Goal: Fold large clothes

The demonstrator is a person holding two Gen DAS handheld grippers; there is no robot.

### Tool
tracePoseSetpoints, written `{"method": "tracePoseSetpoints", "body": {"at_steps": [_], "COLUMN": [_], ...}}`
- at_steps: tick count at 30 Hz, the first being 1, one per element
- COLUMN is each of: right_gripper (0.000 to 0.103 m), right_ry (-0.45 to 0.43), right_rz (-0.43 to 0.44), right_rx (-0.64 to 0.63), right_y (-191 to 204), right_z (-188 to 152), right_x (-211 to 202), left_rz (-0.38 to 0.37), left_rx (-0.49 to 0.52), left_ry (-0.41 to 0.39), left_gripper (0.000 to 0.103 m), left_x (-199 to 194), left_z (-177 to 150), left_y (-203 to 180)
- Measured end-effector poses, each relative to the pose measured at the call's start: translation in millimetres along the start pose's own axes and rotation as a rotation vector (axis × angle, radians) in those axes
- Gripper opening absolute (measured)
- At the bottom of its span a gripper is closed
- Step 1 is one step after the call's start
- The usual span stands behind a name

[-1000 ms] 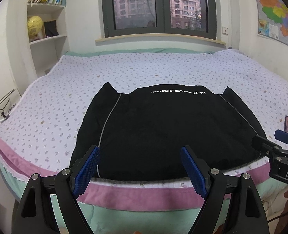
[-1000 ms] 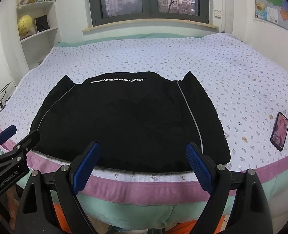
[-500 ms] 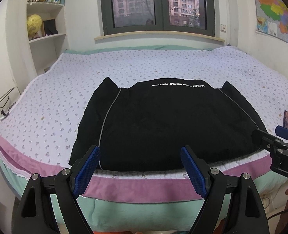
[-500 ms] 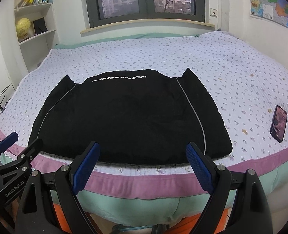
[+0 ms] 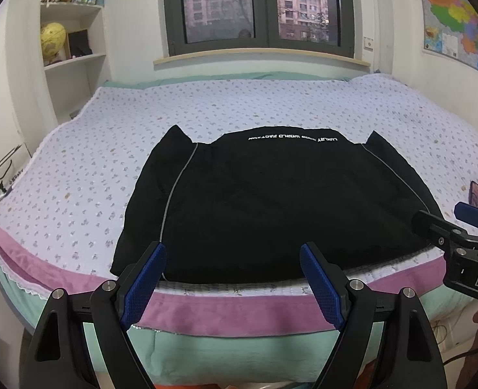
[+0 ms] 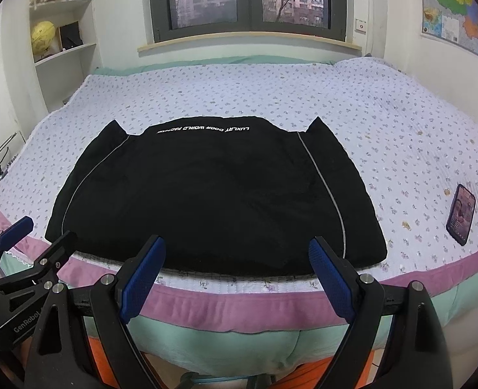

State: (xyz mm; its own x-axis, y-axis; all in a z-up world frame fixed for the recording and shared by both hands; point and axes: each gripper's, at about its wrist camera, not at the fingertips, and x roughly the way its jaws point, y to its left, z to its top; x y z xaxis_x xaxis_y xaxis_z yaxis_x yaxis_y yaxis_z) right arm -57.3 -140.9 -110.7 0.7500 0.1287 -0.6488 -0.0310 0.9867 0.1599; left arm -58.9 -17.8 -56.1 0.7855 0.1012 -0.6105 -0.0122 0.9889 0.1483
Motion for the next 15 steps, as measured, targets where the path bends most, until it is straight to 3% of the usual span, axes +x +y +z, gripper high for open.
{"method": "tracePoseSetpoints", "body": {"at_steps": [15], "right_gripper": [0.091], "right_ry": [0.02], "right_rz": [-0.002], "right_rx": [0.002], "right_y": [0.2], "right_z": [-0.2], "right_x": [10.0], "left_rz": [-0.002], "left_rx": [0.026], "left_ry": [0.01], "left_gripper": [0.085], "left_x": [7.6], "left_z": [1.4], "left_y": [-7.1]}}
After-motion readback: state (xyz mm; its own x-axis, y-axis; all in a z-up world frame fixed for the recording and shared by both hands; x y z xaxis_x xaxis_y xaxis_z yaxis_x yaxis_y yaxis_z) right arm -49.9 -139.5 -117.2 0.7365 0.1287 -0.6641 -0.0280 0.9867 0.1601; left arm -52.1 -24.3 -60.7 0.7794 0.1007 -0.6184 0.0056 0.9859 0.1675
